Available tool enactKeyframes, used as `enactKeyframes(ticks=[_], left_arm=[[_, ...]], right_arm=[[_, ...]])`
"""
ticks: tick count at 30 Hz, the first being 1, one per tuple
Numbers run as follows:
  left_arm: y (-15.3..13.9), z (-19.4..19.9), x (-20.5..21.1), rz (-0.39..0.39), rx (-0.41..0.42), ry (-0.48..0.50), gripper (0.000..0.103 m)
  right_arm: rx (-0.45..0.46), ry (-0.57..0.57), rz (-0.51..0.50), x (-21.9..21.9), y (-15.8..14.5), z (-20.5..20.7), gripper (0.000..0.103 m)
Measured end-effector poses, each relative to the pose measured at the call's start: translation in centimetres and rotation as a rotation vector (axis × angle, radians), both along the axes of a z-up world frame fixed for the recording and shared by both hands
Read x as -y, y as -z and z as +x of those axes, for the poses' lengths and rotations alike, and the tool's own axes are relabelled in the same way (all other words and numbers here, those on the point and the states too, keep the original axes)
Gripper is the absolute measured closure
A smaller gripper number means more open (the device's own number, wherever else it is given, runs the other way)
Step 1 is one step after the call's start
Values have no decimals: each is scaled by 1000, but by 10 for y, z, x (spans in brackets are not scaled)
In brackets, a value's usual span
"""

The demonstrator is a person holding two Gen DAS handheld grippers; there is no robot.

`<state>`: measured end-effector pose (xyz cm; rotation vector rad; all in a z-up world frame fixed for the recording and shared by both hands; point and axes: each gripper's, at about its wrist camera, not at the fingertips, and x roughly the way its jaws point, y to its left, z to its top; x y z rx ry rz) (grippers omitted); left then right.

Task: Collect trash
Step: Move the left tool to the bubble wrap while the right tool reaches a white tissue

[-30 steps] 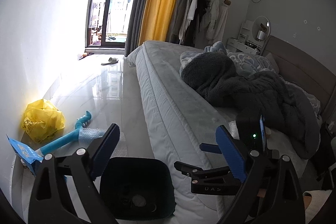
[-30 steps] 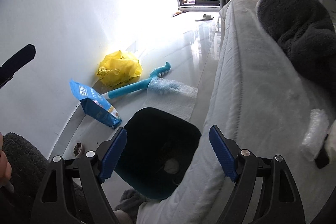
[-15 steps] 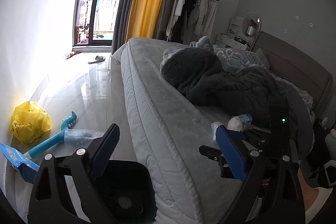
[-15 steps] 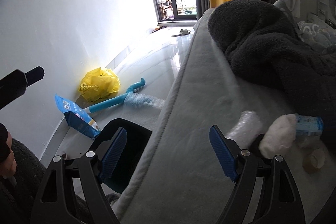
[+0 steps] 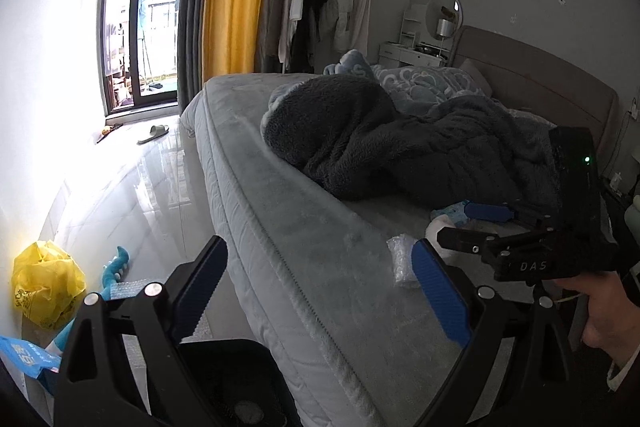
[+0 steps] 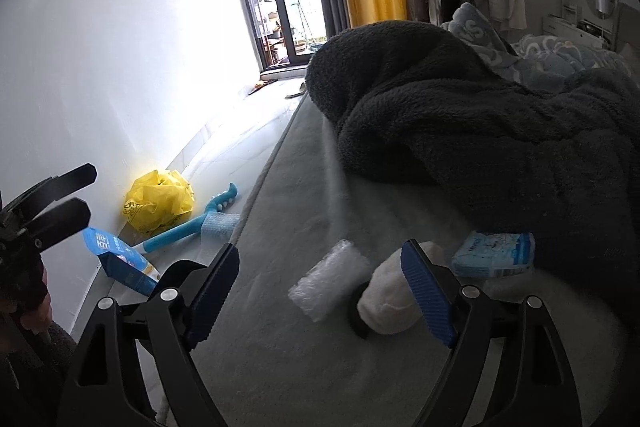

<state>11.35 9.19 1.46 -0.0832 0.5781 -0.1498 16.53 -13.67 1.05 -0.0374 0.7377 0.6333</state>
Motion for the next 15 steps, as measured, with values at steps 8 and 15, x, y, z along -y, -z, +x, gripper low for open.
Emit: enactKeyframes(ticks=[8, 15], left_arm=[[28, 29, 6, -91, -44, 15, 8], [53, 48, 17, -63, -110, -11, 8]], right_arm=[[-69, 38, 8, 20, 19, 24, 19], [-153, 31, 29, 28, 43, 44, 19]])
